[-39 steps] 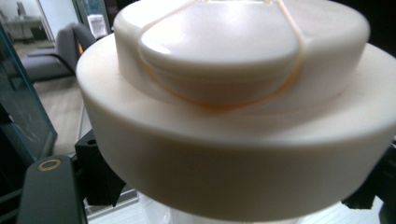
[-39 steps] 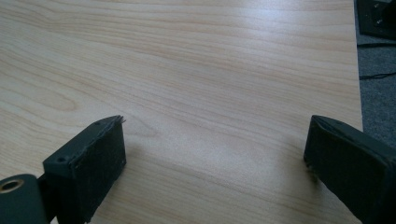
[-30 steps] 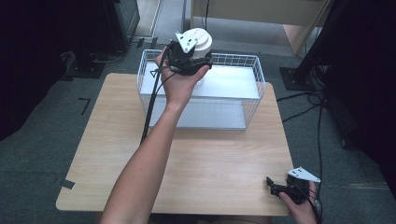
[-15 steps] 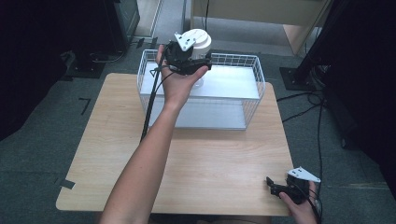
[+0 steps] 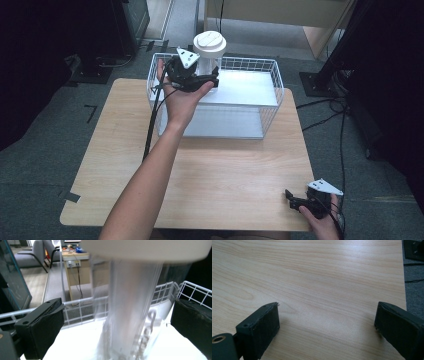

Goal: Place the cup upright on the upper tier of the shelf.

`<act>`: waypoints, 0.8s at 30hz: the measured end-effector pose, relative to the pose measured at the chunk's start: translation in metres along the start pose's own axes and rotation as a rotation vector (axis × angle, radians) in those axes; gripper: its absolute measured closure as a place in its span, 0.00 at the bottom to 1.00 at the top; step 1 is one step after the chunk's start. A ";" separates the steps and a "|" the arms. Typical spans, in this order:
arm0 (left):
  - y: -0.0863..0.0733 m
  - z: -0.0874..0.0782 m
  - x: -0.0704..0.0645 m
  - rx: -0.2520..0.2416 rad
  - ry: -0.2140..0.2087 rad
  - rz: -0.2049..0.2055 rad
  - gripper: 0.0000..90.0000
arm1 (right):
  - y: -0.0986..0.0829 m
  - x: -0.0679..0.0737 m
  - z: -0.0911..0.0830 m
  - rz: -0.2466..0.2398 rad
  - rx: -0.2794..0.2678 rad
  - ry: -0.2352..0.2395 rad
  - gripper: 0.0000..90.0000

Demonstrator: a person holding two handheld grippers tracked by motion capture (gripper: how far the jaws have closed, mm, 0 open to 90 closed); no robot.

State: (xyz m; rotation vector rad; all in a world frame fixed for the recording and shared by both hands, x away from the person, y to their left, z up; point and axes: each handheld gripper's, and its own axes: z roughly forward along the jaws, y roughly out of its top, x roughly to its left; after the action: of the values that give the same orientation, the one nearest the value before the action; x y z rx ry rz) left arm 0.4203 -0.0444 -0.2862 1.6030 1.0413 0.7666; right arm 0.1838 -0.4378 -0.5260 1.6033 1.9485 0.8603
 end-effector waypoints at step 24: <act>-0.054 -0.071 -0.007 -0.025 -0.050 0.058 0.00 | 0.000 0.000 0.000 -0.003 0.000 0.000 0.06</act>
State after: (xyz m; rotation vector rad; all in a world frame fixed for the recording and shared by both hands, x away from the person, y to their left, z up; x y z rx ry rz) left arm 0.3422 -0.0168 -0.3190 1.6288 0.9498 0.7712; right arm 0.1838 -0.4378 -0.5260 1.6003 1.9509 0.8592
